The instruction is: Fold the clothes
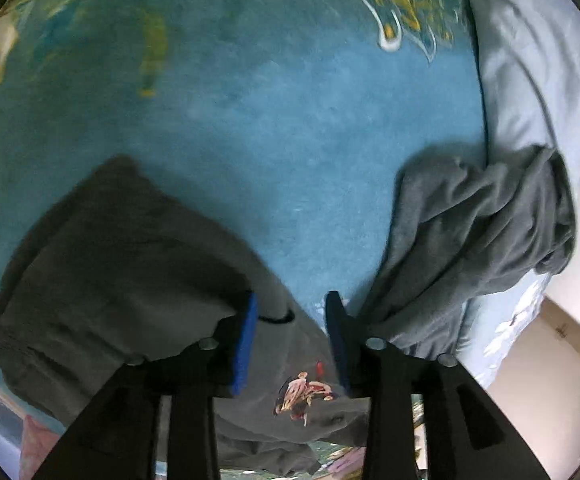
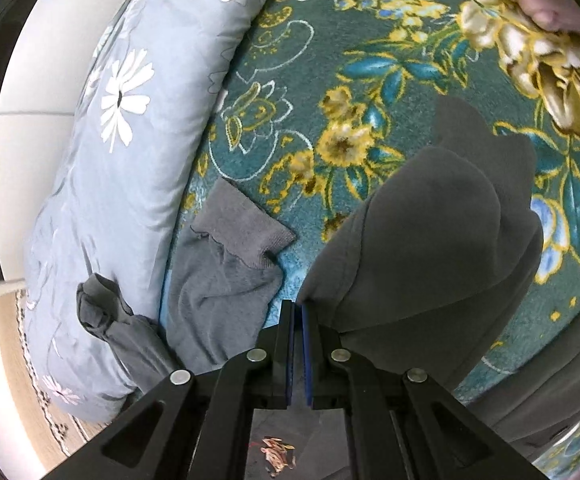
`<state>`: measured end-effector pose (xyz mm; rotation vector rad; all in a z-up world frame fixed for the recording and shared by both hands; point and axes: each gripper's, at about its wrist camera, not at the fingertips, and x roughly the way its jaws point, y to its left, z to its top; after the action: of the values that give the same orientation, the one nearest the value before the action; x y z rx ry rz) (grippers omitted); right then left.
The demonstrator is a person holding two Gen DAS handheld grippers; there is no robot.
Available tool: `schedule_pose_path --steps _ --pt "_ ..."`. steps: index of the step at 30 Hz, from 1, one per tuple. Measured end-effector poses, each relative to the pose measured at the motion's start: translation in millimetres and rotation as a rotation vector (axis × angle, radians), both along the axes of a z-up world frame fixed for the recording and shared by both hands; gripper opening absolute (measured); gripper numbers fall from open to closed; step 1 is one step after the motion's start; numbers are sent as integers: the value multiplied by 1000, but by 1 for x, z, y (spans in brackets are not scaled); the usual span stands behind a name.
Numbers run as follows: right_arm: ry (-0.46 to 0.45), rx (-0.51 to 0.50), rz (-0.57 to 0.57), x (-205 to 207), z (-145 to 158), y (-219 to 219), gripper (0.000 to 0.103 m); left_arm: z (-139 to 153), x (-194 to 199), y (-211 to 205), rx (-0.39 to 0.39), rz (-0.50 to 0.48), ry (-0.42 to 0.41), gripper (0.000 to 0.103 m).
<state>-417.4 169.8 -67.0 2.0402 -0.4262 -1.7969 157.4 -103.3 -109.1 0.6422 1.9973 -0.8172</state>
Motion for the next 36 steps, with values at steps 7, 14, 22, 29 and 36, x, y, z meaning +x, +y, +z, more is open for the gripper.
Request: schedule_pose_path --steps 7,14,22,29,36 --pt "-18 -17 -15 1 -3 5 4 -35 -17 -7 194 -11 -155 47" --pt "-34 -16 -18 1 -4 9 4 -35 -27 -1 195 -66 -257 15" --pt "-24 -49 -14 4 14 19 4 17 -13 30 -47 -35 -114 8" --pt "53 -150 39 22 68 60 4 88 28 105 -300 -18 49 7" --pt "92 -152 46 49 100 137 4 115 64 185 -356 -72 72 7"
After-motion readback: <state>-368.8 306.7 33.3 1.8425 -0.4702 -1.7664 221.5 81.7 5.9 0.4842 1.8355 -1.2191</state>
